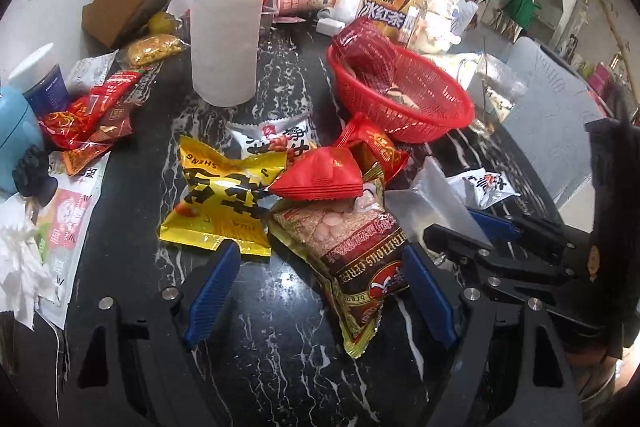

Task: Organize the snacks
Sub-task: 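Grasp the clear zip bag with the right gripper while the left grasps the nut cereal bag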

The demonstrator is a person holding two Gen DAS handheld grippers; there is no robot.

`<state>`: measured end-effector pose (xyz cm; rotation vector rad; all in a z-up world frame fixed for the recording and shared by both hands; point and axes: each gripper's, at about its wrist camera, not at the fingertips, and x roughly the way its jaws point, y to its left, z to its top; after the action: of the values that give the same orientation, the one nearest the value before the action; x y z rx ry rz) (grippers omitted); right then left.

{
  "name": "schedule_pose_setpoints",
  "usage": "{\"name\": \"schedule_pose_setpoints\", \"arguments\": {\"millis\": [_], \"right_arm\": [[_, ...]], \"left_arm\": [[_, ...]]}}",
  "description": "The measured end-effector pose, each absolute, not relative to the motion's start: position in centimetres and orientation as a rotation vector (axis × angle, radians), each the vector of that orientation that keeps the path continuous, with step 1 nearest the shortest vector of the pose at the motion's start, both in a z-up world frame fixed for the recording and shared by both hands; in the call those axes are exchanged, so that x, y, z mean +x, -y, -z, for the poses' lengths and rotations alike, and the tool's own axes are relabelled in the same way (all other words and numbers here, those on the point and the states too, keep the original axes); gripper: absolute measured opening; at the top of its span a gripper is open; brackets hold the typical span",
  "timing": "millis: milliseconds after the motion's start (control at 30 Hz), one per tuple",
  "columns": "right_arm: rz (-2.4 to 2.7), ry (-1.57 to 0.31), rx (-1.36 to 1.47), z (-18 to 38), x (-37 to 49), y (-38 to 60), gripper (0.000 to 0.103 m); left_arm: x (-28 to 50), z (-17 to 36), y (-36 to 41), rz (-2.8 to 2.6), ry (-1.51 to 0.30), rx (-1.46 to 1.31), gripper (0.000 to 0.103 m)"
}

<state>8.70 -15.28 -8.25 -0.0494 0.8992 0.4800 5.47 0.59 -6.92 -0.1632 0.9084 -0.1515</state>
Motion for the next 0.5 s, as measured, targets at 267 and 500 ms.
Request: {"name": "schedule_pose_setpoints", "arguments": {"millis": [267, 500], "right_arm": [[-0.458, -0.883, -0.026, 8.2, 7.6, 16.5, 0.039], [-0.411, -0.851, -0.049, 7.8, 6.6, 17.6, 0.039]], "left_arm": [[6.3, 7.5, -0.1, 0.162, -0.962, -0.212, 0.083], [7.7, 7.6, 0.9, 0.124, -0.972, -0.217, 0.083]]}}
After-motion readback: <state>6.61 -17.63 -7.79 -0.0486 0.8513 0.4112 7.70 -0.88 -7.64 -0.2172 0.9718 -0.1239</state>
